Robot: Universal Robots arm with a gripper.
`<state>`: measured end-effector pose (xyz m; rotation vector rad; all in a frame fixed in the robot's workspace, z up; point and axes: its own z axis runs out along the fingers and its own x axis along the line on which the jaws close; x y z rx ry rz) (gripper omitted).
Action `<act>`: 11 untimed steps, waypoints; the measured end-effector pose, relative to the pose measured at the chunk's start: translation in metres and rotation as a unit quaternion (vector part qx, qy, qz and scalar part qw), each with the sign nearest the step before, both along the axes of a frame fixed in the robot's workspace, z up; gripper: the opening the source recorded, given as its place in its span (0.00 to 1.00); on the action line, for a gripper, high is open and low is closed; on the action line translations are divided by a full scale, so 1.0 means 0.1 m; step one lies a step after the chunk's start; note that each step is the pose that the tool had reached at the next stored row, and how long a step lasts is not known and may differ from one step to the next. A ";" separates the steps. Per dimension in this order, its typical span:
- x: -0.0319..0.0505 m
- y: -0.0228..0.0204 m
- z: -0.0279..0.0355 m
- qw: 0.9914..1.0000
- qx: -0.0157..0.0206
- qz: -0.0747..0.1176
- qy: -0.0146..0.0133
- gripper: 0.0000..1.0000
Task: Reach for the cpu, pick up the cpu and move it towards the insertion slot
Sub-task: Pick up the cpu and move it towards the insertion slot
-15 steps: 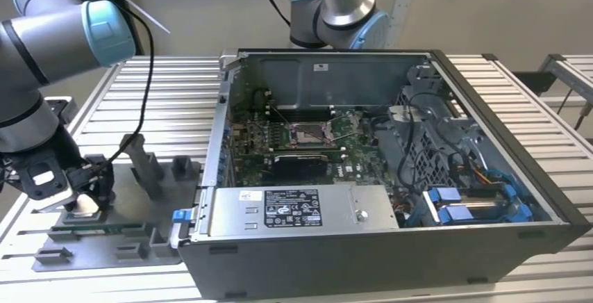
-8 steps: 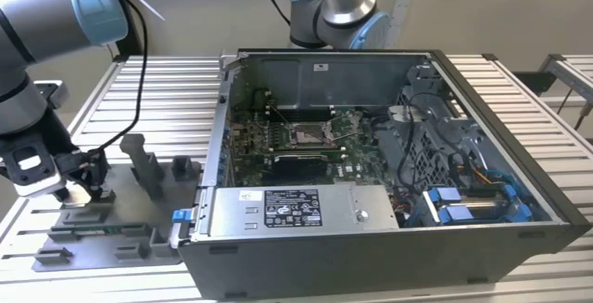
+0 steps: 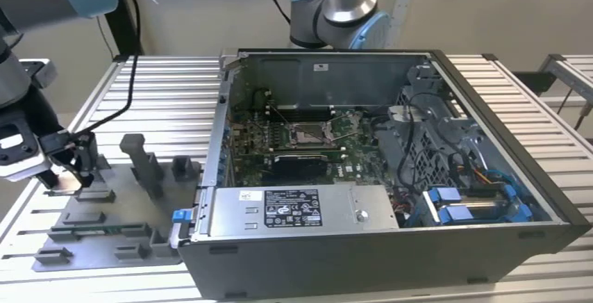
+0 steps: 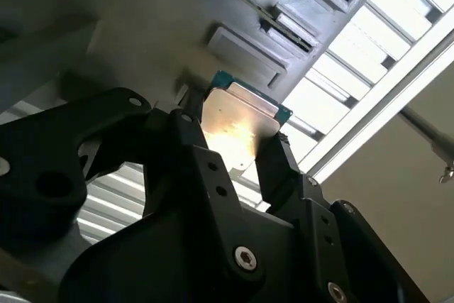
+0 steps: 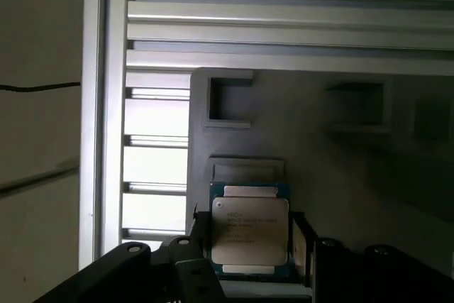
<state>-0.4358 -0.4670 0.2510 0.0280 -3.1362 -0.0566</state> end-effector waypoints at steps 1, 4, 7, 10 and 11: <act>0.000 0.000 0.033 1.000 0.000 0.000 0.000 0.00; 0.000 0.001 0.111 1.000 0.000 0.000 0.000 0.00; 0.000 0.001 0.184 1.000 0.000 0.000 0.000 0.00; 0.000 0.001 0.305 1.000 0.000 0.000 0.000 0.00; 0.000 0.001 0.350 1.000 0.000 0.000 0.000 0.00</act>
